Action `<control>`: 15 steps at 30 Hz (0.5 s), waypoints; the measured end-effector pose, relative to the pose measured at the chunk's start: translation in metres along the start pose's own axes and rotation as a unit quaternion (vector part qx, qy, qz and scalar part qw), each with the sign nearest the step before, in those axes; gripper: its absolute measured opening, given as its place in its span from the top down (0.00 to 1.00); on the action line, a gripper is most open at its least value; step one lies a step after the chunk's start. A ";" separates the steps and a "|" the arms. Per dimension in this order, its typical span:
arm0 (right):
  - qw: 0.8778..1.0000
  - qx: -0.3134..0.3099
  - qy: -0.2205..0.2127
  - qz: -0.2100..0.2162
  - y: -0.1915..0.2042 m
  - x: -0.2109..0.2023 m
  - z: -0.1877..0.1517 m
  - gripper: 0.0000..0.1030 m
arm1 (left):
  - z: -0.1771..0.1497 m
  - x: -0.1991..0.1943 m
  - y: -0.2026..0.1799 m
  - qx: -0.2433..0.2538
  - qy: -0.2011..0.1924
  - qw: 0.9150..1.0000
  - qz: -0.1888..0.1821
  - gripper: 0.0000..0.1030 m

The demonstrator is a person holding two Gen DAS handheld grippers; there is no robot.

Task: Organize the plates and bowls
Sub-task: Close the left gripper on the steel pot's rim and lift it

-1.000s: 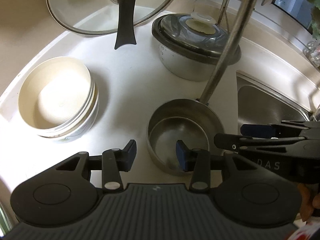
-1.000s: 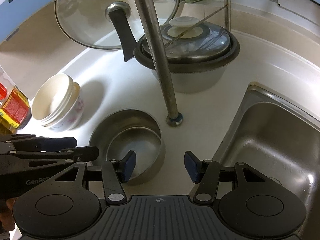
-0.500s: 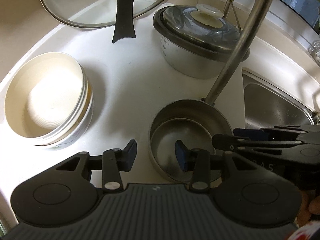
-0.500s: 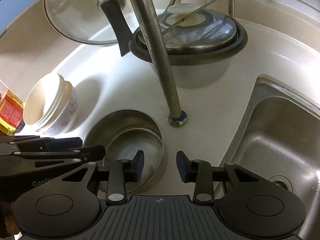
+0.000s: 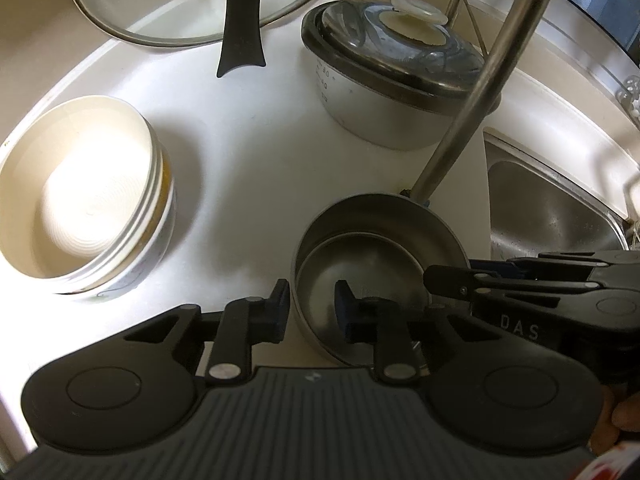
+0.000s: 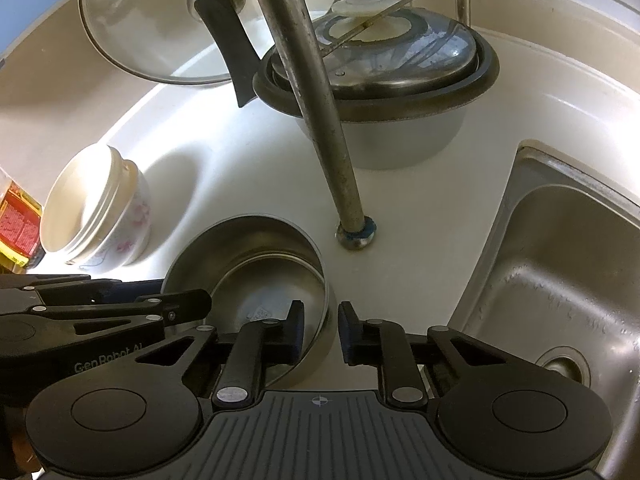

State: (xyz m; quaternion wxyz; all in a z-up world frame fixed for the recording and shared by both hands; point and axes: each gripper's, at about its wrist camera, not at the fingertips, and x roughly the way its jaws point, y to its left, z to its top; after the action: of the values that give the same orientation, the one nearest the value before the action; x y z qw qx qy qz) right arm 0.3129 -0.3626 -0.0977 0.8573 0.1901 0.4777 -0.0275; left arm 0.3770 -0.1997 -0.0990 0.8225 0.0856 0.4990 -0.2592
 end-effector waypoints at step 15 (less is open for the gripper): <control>1.000 -0.007 -0.008 -0.011 0.004 -0.002 0.001 0.91 | -0.002 -0.002 0.004 -0.004 -0.003 1.000 -0.002 0.94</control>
State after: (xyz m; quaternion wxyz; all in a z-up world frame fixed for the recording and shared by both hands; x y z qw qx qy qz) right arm 0.3134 -0.3599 -0.0940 0.8621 0.1788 0.4728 -0.0349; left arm 0.3771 -0.1949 -0.0985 0.8241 0.0804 0.4974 -0.2590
